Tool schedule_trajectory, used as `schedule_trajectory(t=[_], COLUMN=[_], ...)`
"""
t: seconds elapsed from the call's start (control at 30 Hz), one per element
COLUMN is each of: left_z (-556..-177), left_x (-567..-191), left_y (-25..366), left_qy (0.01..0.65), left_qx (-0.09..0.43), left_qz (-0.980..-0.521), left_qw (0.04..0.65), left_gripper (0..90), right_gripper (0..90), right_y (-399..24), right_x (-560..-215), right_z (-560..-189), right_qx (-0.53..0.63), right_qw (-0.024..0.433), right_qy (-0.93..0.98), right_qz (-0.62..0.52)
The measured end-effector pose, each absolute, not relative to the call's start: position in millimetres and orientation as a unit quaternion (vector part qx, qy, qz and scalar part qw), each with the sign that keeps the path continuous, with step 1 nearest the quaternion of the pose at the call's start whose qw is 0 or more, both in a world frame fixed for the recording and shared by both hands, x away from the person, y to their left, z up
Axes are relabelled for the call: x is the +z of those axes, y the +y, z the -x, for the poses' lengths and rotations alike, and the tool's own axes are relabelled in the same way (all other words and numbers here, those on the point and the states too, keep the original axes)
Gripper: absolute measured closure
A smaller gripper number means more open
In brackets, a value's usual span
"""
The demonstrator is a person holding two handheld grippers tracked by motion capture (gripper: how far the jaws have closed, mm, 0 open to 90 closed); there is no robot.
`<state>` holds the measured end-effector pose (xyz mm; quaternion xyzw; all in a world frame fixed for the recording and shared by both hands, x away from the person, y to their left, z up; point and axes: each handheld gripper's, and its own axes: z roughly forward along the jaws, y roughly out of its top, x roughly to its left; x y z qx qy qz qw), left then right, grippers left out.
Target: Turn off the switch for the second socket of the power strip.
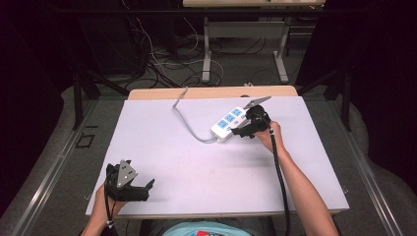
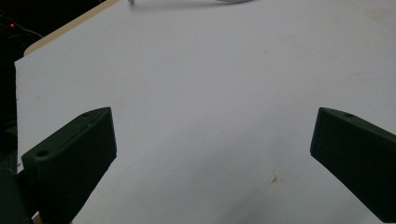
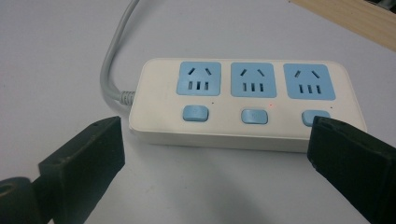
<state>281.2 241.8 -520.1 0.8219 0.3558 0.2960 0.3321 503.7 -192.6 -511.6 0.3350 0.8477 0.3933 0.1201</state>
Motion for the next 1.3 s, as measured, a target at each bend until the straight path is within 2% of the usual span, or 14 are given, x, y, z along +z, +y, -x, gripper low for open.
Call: schedule_trajectory(t=[0.63, 0.73, 0.9, 1.07, 1.1, 1.13, 1.17, 1.3], left_z=[-281.4, -281.4, -281.3, -281.4, -281.4, -281.4, -281.3, -281.2], left_x=[-520.2, -521.1, -520.4, -520.4, -520.4, -520.4, -520.3, -520.3], left_y=[242.4, 242.3, 242.2, 241.8, 241.7, 241.7, 241.5, 241.3], left_qy=[0.356, 0.357, 0.356, 0.356, 0.356, 0.356, 0.356, 0.356], left_qx=[0.296, 0.299, 0.295, 0.293, 0.294, 0.294, 0.294, 0.294], left_qz=[-0.822, -0.818, -0.822, -0.823, -0.822, -0.822, -0.823, -0.822], left_qw=[0.332, 0.336, 0.333, 0.332, 0.333, 0.333, 0.332, 0.333], left_gripper=[0.2, 0.2, 0.2, 0.2, 0.2, 0.2, 0.2, 0.2], right_gripper=[2.4, 4.9, 16.7, 33.9, 38.9, 49.6, 55.4, 72.4], right_y=[-185.9, -186.7, -190.0, -191.5, -191.8, -192.0, -192.4, -193.0], right_x=[-509.9, -510.1, -511.2, -512.1, -512.7, -513.2, -514.0, -517.6], right_z=[-522.7, -525.8, -527.7, -528.7, -529.4, -529.9, -530.5, -532.3], right_qx=[0.406, 0.41, 0.412, 0.413, 0.409, 0.407, 0.41, 0.397], right_qw=[0.099, 0.102, 0.104, 0.104, 0.11, 0.111, 0.102, 0.1], right_qy=[0.838, 0.836, 0.834, 0.831, 0.832, 0.831, 0.831, 0.833], right_qz=[-0.349, -0.349, -0.353, -0.359, -0.359, -0.363, -0.363, -0.371])
